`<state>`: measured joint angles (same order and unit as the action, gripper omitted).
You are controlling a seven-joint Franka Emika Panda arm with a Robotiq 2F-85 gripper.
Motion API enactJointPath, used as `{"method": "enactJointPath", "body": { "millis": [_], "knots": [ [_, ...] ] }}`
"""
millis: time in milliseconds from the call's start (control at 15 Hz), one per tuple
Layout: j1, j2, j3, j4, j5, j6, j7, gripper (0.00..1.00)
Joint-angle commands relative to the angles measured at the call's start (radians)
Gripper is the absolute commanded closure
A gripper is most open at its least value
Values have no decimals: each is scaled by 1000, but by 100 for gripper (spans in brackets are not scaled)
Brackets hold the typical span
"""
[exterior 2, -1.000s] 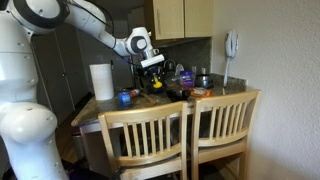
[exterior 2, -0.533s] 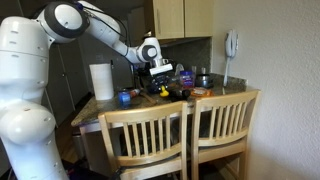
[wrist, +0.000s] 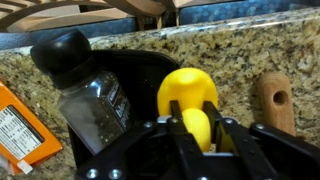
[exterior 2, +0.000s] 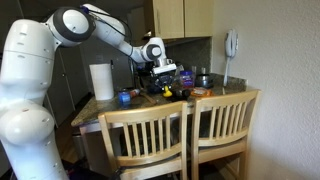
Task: Move the rubber duck to the right
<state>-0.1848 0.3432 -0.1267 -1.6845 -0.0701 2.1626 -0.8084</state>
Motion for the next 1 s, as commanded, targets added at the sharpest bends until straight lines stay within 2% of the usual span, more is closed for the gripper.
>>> {"method": "enactJointPath", "body": {
  "millis": [0, 400, 467, 600, 933],
  "knots": [
    [-32, 30, 30, 69, 28, -107, -46, 93],
    [-27, 34, 33, 98, 14, -161, -43, 93],
    [-26, 36, 32, 104, 12, -164, -38, 48],
    [-29, 36, 35, 107, 18, -168, -51, 41],
    [-29, 38, 36, 114, 22, -171, -63, 5]
  ]
}}
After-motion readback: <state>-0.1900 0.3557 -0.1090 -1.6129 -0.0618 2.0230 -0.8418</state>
